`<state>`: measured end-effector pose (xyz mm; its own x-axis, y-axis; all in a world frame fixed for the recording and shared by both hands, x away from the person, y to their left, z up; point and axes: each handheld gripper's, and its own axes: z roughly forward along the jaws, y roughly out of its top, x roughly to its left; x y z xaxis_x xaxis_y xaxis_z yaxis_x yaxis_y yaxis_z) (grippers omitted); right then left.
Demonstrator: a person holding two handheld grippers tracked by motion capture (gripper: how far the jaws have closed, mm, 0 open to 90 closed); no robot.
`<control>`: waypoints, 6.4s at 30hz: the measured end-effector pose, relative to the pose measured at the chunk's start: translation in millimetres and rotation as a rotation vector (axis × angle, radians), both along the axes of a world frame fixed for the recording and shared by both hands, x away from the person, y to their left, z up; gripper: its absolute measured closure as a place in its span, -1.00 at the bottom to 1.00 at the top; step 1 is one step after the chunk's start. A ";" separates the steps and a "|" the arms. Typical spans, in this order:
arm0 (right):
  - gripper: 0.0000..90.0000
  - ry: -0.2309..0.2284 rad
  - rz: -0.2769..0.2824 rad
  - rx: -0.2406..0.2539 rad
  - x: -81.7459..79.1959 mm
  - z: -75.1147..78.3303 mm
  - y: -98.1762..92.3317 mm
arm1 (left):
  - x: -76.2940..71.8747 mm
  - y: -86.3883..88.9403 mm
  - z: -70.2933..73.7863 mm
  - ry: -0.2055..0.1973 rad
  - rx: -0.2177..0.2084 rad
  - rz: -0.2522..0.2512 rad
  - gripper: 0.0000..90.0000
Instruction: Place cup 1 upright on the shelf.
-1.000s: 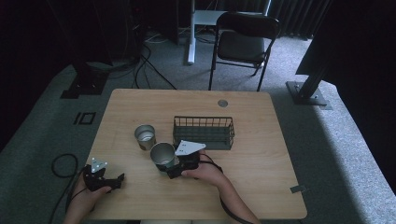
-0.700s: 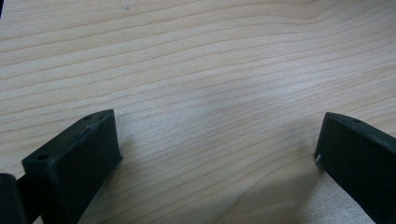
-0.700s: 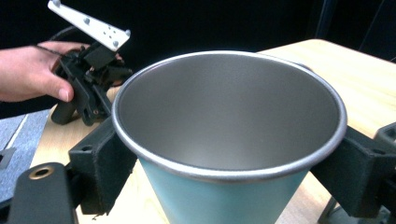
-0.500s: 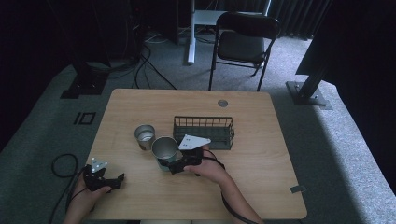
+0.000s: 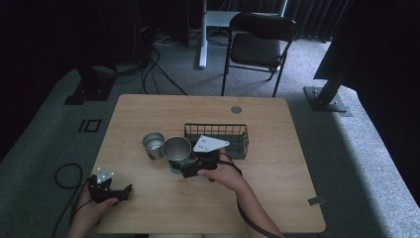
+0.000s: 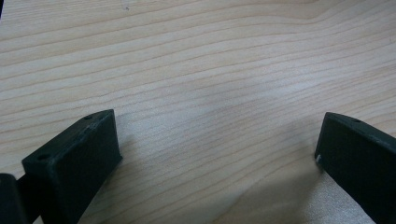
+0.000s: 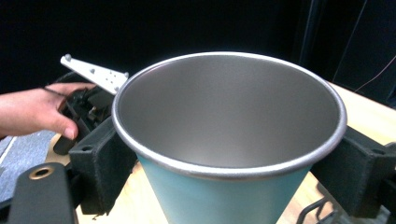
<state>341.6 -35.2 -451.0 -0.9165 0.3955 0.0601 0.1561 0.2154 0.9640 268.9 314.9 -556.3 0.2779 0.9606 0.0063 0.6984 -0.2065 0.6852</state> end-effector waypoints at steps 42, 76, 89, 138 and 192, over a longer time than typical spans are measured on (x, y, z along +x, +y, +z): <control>-0.71 -0.039 -0.419 0.017 36.5 38.5 -57.9 | 0.0 -0.2 -0.1 -0.001 -0.002 0.002 -0.99; -0.71 -0.010 -0.808 -0.075 60.6 -5.4 -103.5 | 0.1 -0.2 -0.1 -0.001 -0.002 0.002 -0.99; -0.71 0.000 -0.833 -0.081 62.3 -19.6 -107.2 | 0.0 -0.2 -0.1 -0.001 -0.002 0.002 -0.99; -0.75 0.037 -0.713 -0.102 39.4 -22.3 -125.9 | 0.0 -0.1 0.0 0.000 -0.001 0.001 -0.99; -0.75 0.090 -0.570 -0.151 -12.6 -57.0 -209.3 | 0.0 0.0 0.0 0.000 0.000 0.000 -0.99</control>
<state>329.0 -244.5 -508.0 -0.5513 0.8337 0.0329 0.3674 0.2072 0.9067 269.0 314.8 -556.3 0.2779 0.9606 0.0062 0.6986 -0.2065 0.6851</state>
